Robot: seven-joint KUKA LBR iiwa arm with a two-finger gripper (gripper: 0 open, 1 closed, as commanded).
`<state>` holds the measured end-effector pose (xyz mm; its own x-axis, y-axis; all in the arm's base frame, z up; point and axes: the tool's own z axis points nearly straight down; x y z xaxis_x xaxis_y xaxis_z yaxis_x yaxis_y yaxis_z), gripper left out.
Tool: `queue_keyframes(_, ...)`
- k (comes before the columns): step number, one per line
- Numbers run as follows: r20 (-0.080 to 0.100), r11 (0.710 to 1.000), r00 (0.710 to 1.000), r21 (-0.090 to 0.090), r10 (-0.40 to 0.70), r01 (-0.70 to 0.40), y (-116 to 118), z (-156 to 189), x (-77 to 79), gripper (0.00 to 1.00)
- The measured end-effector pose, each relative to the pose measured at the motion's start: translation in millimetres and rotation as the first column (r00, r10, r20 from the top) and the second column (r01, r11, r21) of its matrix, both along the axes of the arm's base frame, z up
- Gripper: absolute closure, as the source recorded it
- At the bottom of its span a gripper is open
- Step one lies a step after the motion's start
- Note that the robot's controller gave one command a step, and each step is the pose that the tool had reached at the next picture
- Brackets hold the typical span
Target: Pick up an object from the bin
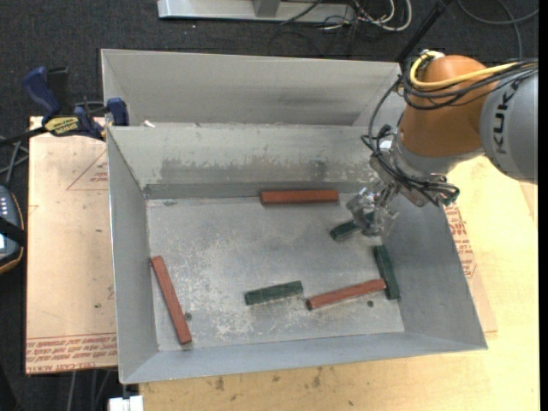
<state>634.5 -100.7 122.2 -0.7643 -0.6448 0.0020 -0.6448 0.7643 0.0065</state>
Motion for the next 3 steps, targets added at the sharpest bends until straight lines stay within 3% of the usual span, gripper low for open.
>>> queue_keyframes(1, 0.009, 1.0, 1.0, 0.0, -0.008, 0.008, -25.8, 55.2, -11.7, 1.0)
queue_keyframes(2, 0.001, 0.994, 0.994, 0.003, 0.108, -0.108, 47.8, -56.3, -14.9, 0.0)
queue_keyframes(3, 0.008, 0.995, 0.995, -0.001, 0.103, -0.103, 44.0, -52.4, -12.8, 0.0)
